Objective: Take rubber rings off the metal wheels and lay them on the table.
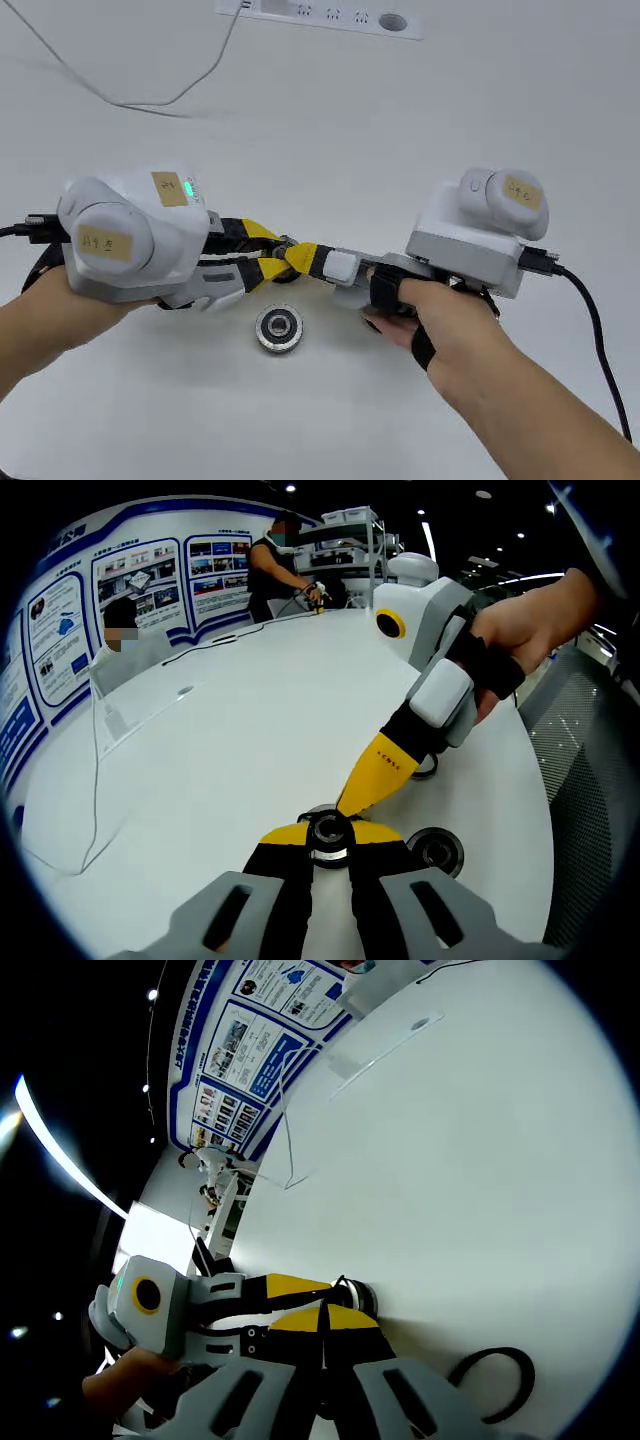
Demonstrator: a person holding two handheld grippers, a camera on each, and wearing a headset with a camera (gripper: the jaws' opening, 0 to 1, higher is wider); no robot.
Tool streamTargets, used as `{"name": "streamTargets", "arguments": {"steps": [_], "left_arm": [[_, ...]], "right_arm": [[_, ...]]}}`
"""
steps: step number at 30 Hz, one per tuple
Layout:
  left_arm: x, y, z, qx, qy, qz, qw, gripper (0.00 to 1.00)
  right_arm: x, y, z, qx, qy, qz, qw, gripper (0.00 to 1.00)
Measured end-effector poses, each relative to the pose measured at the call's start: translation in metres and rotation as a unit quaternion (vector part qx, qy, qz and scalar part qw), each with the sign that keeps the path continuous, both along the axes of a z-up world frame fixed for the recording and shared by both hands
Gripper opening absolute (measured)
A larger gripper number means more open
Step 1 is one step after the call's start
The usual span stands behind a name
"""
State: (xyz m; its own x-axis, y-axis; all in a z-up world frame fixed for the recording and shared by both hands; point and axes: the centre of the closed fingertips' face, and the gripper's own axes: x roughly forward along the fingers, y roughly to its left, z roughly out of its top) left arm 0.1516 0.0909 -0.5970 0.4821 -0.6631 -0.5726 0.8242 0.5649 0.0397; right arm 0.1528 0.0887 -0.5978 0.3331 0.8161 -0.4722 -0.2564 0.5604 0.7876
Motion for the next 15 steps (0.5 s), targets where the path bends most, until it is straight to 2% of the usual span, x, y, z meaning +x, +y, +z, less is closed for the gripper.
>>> {"name": "streamTargets", "arguments": {"steps": [4, 7, 9, 14, 15], "left_arm": [[-0.0006, -0.0001, 0.0006, -0.001, -0.002, 0.000, 1.0000, 0.13], [-0.0018, -0.0004, 0.0008, 0.016, -0.012, -0.013, 0.9997, 0.13], [-0.0021, -0.0003, 0.0008, 0.013, -0.010, -0.007, 0.9998, 0.13], [-0.0027, 0.0002, 0.0009, 0.012, -0.009, -0.005, 0.9999, 0.13], [-0.0033, -0.0003, 0.0009, 0.011, -0.008, -0.006, 0.9999, 0.13]], "right_arm": [[0.0002, -0.0015, 0.0012, -0.001, -0.004, -0.001, 1.0000, 0.00], [0.0000, -0.0014, 0.0014, -0.002, -0.009, -0.001, 1.0000, 0.00], [-0.0005, -0.0006, 0.0011, -0.002, -0.012, -0.002, 0.9999, 0.01], [-0.0019, -0.0010, 0.0021, -0.006, -0.027, 0.010, 0.9996, 0.01], [-0.0022, -0.0019, 0.0014, -0.013, -0.041, 0.023, 0.9988, 0.01]]}}
